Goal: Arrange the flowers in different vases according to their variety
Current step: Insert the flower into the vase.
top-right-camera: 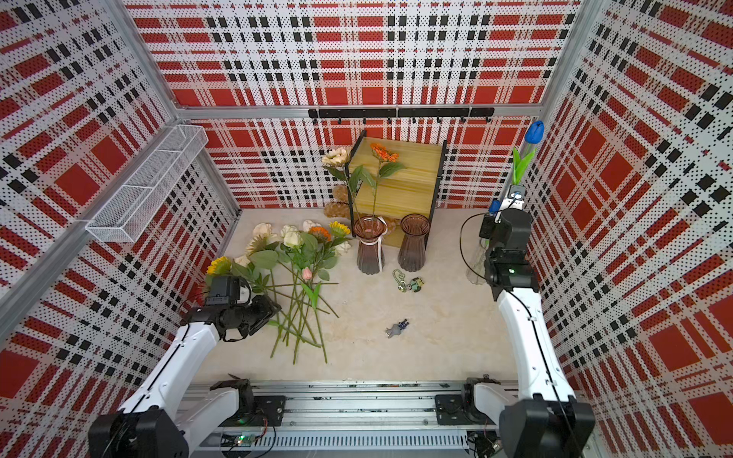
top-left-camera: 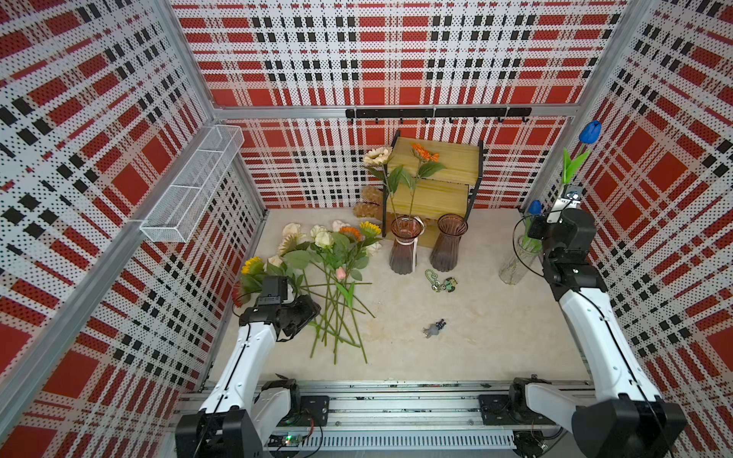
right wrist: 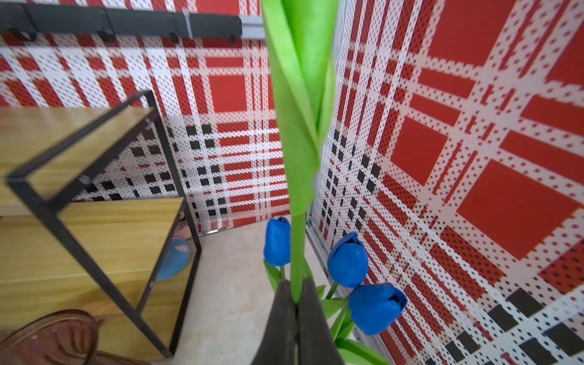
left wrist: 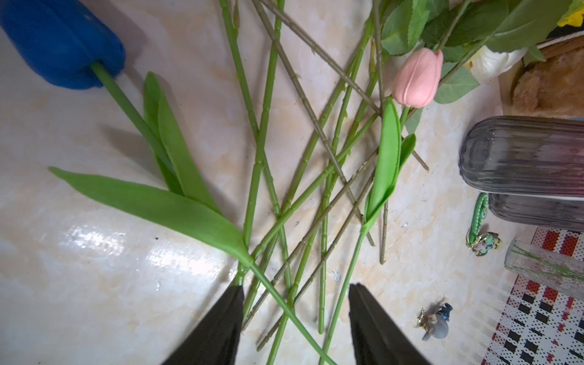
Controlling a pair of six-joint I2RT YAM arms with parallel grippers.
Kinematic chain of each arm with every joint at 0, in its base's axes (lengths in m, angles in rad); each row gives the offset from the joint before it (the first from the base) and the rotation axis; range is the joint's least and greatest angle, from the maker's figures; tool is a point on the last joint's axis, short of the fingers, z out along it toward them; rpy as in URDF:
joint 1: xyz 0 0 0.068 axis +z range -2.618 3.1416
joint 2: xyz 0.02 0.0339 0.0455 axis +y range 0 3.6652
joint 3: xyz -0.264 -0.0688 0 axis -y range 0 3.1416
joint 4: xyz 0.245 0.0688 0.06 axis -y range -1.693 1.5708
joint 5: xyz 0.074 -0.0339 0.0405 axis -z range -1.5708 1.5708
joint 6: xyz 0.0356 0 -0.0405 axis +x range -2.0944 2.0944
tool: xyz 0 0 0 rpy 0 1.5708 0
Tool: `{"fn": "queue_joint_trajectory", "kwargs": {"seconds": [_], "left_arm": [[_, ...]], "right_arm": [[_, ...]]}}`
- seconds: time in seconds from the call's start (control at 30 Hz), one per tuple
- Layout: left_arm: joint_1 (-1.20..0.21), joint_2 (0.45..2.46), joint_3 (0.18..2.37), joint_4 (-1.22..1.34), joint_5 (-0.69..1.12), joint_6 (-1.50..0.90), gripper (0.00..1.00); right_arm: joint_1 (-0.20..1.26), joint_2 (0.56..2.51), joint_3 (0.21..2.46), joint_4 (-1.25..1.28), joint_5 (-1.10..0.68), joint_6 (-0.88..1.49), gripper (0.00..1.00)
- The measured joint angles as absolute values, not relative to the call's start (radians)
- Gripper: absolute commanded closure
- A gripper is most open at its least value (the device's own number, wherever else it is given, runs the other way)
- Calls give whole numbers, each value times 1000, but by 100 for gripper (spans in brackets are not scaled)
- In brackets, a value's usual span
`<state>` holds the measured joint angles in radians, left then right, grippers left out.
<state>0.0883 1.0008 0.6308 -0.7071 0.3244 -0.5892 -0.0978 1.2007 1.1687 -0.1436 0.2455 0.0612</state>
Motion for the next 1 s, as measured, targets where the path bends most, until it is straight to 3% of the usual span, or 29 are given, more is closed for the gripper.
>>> {"fn": "queue_joint_trajectory", "kwargs": {"seconds": [0.23, 1.0], "left_arm": [[99, 988, 611, -706, 332, -582, 41], [138, 956, 576, -704, 342, -555, 42]], "right_arm": [[-131, 1343, 1230, -168, 130, 38, 100], [-182, 1353, 1117, -70, 49, 44, 100]]}}
